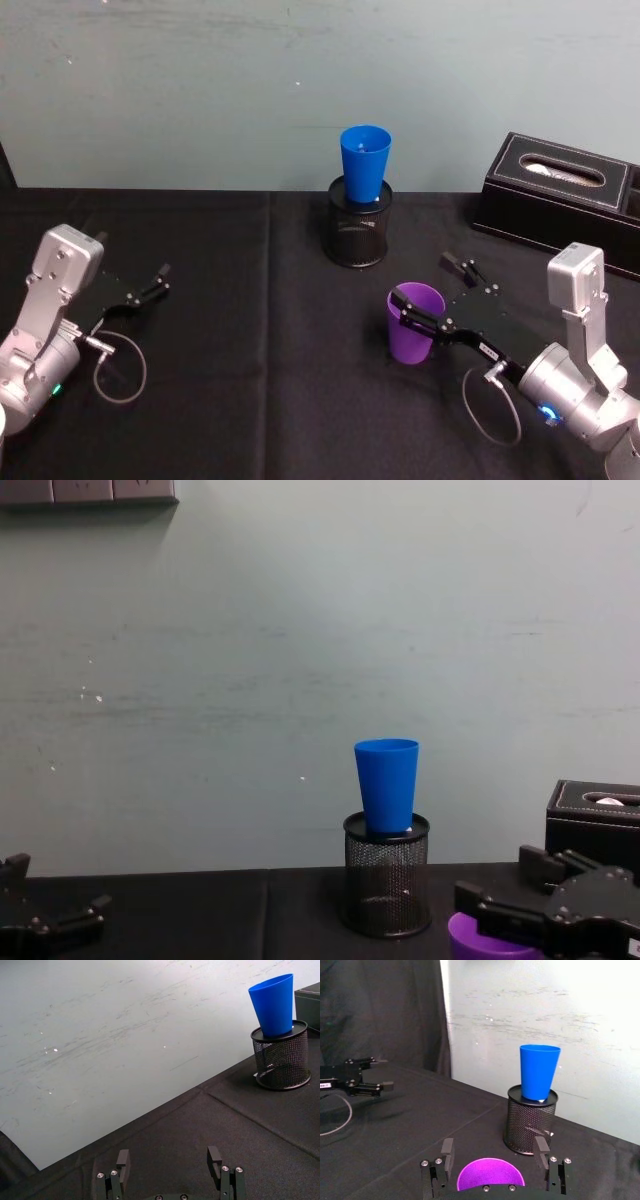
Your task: Pick up one cup with a gripper and tap it against the other cup.
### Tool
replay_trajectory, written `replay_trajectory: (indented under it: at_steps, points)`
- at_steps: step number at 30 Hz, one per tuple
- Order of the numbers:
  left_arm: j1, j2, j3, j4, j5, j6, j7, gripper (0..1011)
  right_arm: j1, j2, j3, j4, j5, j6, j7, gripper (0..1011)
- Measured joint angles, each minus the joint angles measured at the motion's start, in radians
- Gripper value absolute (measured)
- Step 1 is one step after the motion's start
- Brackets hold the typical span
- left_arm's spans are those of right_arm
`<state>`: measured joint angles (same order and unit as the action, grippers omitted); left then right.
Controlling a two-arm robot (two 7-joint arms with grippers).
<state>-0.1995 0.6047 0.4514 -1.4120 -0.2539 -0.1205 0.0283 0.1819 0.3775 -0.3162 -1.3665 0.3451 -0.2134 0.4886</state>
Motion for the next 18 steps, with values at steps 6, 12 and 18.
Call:
replay_trajectory:
  at_steps: [6,12,18]
  points:
    - [0.000,0.000,0.000,0.000,0.000,0.000,0.000,1011,-0.009,-0.007,0.015,0.000,0.003,0.002,-0.022,1003]
    - [0.000,0.000,0.000,0.000,0.000,0.000,0.000,1011,-0.023,-0.012,0.040,-0.006,-0.002,0.002,-0.055,1003]
    - [0.000,0.000,0.000,0.000,0.000,0.000,0.000,1012,-0.037,-0.016,0.066,-0.016,-0.007,0.002,-0.080,1003]
